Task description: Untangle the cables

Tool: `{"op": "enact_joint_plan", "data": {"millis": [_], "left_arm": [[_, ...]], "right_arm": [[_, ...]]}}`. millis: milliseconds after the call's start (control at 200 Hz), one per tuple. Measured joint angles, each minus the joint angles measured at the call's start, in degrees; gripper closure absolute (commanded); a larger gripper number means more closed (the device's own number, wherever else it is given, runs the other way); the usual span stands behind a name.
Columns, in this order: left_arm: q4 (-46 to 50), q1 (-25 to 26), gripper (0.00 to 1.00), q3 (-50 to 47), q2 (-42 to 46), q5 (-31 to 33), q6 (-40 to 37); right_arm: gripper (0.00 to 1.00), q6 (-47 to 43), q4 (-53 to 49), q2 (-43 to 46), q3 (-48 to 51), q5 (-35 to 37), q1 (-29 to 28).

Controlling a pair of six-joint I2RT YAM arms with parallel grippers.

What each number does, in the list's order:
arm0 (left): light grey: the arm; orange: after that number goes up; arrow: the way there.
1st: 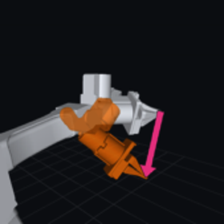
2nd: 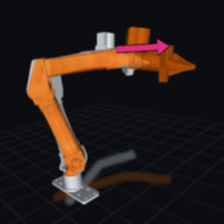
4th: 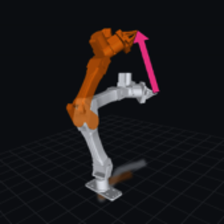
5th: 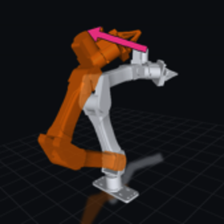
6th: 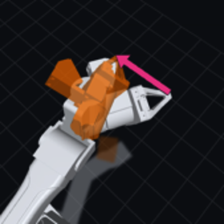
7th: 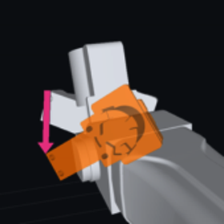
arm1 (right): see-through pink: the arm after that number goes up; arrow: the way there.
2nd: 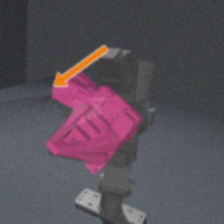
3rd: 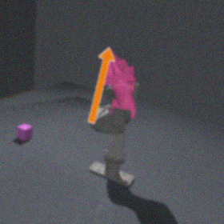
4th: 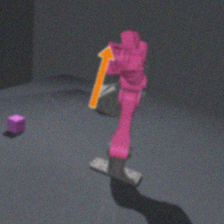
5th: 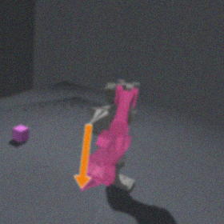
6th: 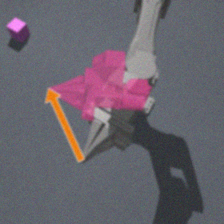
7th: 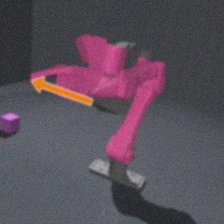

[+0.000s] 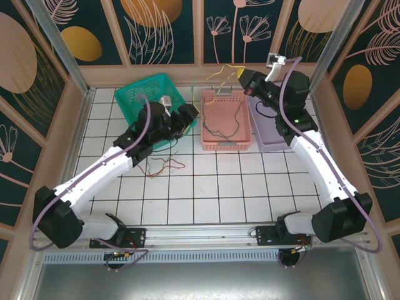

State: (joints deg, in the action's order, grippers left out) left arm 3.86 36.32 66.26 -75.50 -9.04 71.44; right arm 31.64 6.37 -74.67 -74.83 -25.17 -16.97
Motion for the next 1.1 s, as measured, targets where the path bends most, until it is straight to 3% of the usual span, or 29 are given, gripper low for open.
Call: {"op": "enact_joint_plan", "data": {"millis": [265, 550, 696, 951, 1101], "left_arm": [[5.1, -0.7, 0.3, 16.4, 2.6, 3.7, 6.5], [-4.3, -0.7, 0.29, 15.9, -7.7, -0.5, 25.1], [-5.0, -0.7, 0.31, 13.5, -9.9, -1.1, 31.1], [-5.6, -1.2, 0.55, 13.3, -9.9, -0.3, 32.5], [-5.7, -2.3, 0.9, 14.5, -11.0, -1.5, 30.0]], "right_arm": [[1.0, -8.4, -4.3, 3.0, 1.6, 0.7, -0.8], [1.0, -13.7, -1.2, 3.4, 6.7, 4.6, -11.3], [1.0, -14.8, 0.6, 3.4, 8.6, 6.1, -13.3], [1.0, -18.1, -0.8, 3.5, 8.7, 6.3, -17.0], [1.0, -20.1, -3.2, 3.8, 8.7, 6.3, -18.4]]}}
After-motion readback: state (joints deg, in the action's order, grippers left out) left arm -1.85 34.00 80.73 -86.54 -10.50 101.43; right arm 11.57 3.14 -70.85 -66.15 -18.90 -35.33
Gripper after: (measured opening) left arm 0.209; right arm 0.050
